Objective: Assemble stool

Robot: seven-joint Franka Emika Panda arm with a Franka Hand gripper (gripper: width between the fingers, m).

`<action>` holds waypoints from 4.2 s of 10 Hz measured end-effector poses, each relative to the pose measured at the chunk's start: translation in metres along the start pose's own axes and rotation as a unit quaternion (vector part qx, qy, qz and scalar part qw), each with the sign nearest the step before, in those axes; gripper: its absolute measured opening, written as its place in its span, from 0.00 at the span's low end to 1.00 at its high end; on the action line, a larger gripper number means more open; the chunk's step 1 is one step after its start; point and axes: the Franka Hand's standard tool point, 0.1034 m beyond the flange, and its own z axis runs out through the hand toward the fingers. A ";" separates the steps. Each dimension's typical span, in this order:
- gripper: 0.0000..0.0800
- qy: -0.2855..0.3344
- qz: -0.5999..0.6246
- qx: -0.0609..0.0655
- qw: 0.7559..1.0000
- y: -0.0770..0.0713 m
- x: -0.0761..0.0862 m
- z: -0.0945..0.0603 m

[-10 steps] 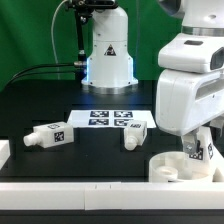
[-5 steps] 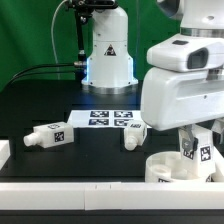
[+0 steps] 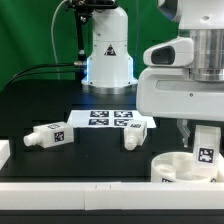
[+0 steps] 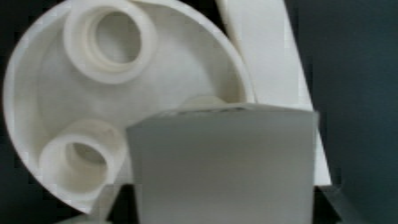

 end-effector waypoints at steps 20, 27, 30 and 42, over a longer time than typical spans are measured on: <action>0.42 -0.027 0.785 0.090 0.612 -0.006 -0.002 0.000; 0.81 -0.017 0.675 0.107 0.730 -0.012 -0.002 -0.022; 0.81 -0.005 0.539 0.102 0.836 -0.014 -0.005 -0.028; 0.81 0.027 -0.230 0.020 0.973 -0.016 -0.011 -0.026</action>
Offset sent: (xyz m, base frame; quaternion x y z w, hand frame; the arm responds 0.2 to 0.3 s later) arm -0.0032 -0.0041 0.0073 -0.0033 0.0144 0.3305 0.9437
